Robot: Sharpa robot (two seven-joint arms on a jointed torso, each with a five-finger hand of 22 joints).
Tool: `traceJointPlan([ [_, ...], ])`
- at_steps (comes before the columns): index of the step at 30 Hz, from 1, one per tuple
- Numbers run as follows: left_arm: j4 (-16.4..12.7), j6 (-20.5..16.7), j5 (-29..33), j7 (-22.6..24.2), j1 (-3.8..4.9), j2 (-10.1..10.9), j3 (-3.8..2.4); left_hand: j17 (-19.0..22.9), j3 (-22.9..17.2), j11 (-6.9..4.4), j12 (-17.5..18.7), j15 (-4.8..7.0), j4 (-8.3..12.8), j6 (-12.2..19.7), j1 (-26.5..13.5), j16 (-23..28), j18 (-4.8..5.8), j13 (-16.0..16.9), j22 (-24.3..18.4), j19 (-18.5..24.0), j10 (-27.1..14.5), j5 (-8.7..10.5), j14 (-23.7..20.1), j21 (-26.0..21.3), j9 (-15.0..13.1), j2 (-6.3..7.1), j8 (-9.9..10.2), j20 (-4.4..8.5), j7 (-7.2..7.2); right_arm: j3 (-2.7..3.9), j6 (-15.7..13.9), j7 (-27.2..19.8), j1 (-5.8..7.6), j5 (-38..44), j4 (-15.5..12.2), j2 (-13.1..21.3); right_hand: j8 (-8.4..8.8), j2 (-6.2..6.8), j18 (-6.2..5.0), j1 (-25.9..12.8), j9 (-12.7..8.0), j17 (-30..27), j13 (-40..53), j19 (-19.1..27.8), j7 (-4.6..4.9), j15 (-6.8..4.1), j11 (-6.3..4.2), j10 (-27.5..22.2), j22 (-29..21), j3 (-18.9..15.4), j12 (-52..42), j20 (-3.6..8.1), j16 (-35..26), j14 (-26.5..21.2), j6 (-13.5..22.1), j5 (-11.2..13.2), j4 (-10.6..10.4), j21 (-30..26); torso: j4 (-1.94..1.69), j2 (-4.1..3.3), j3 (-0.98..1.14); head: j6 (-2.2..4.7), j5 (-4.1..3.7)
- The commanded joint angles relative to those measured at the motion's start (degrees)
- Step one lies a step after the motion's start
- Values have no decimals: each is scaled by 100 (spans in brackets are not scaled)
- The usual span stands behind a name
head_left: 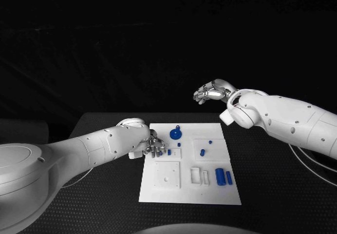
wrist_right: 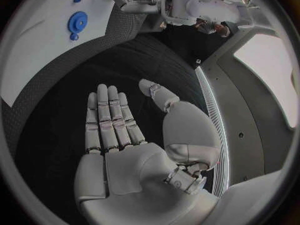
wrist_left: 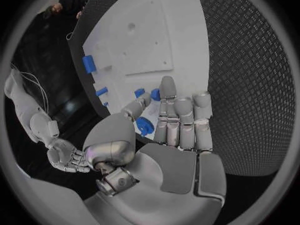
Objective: Assemble the parts on the task board
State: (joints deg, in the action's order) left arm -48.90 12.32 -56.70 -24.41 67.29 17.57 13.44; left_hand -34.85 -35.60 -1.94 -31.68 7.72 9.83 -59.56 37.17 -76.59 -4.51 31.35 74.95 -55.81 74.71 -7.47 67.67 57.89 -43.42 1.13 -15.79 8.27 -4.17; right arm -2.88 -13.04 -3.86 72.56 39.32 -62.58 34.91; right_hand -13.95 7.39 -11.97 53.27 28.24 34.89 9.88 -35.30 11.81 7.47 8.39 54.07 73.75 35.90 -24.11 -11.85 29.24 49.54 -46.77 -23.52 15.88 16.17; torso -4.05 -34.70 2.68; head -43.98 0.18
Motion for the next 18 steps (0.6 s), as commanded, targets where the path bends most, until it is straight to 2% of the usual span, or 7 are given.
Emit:
traceJointPlan([
  [1, 21, -110, -46, -84, -36, 45, 18, 6, 0, -7, -15, 50, -30, 61, 5, -27, 49, 11, 58, 52, -49, 47, 19, -35, 10, 46, 18, 527, -8, 4, 70, -29, 1, -2, -7, 7, -33, 2, 57, 43, -6, -7, -8, 7, -3, 35, 15, 22, 8, -35, 37, -10, -22, -20, 38, -21, 4, -24, -1, -1, 0, -1, 3],
  [7, 37, -161, -45, -64, -35, 78, 18, 21, 18, -10, -16, 51, -106, 57, -32, -38, 45, 40, 60, 55, -58, 127, 15, -40, 12, 88, 19, 527, -7, 3, 73, -27, 1, -2, -5, 12, -33, 2, 58, 44, -8, -8, -12, 7, -3, 36, 15, 22, 10, -34, 38, -9, -22, -21, 40, -21, 4, -27, 0, -2, 2, -2, -3],
  [11, 16, -152, -6, -56, -35, 80, 18, 44, 36, -15, -17, 57, -202, 50, -57, -57, 34, 86, 64, 58, -63, 409, 11, -45, 14, 173, 19, 531, -1, 3, 80, -26, 1, -2, -3, 8, -33, 2, 58, 44, -8, -9, -14, 7, -2, 36, 16, 22, 11, -34, 39, -9, -23, -21, 40, -22, 4, -28, -1, -4, 2, 1, -1],
  [18, -91, -224, 146, 49, -32, 204, 16, 55, 35, -17, -15, 60, -179, 45, -2, -66, 28, 107, 69, 62, -70, 428, 7, -44, 11, 240, 16, 535, 2, 3, 79, -25, 1, -2, -4, 21, -34, 0, 58, 46, -10, -10, -18, 7, -2, 37, 16, 23, 14, -34, 39, -10, -23, -22, 40, -22, 3, -31, 4, 0, 4, 0, 4],
])
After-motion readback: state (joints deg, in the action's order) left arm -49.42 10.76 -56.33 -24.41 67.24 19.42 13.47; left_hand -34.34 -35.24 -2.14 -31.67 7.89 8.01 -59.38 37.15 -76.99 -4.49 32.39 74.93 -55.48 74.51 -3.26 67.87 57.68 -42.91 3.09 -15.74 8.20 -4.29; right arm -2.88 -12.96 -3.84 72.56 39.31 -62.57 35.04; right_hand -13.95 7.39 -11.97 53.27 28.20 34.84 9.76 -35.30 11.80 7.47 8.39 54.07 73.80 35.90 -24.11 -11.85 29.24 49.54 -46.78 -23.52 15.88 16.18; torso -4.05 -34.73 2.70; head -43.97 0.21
